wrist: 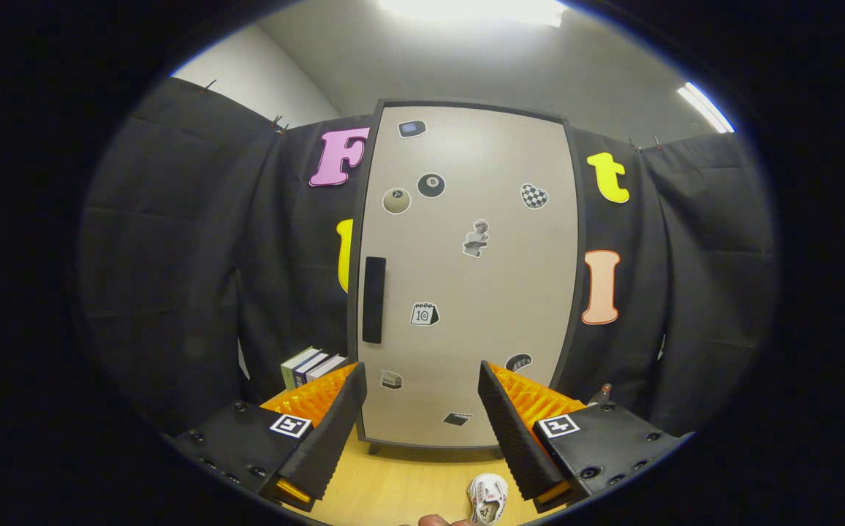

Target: Open the shoe cabinet door, grab the shoes and put them into the shoe cabinet, then close the shoe cabinet door.

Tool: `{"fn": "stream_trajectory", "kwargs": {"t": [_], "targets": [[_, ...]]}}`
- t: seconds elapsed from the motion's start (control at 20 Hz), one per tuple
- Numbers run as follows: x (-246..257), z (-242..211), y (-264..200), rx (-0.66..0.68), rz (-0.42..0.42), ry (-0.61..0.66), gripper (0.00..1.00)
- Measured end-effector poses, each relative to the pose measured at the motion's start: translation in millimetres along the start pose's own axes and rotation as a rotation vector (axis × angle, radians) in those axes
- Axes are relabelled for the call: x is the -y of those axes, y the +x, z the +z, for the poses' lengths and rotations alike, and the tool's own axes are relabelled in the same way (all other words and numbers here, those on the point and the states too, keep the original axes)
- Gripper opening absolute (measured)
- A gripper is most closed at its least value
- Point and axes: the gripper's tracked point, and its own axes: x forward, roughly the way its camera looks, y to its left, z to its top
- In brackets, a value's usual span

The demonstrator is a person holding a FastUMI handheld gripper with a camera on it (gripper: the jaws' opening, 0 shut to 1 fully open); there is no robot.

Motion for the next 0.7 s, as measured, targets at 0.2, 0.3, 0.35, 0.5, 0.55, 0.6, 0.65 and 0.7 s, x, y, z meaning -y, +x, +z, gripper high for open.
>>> {"fn": "stream_trajectory", "kwargs": {"t": [0.2, 0.3, 0.35, 0.5, 0.55, 0.6, 0.65, 0.7], "targets": [[-11.2, 12.0, 25.2, -0.002, 0.019, 0.006, 0.97], [-17.8, 17.5, 40.7, -0.004, 0.03, 0.007, 0.97], [-22.3, 20.6, 49.2, -0.004, 0.037, 0.01, 0.97], [-22.7, 35.5, 77.3, 0.011, 0.021, 0.002, 0.97], [-23.1, 38.6, 87.2, 0.014, 0.015, 0.002, 0.97], [-23.4, 40.9, 97.6, 0.012, 0.012, 0.004, 0.97], [-24.6, 40.2, 107.9, 0.005, 0.012, 0.005, 0.96], [-27.4, 40.5, 117.0, -0.003, 0.018, 0.004, 0.96]]}}
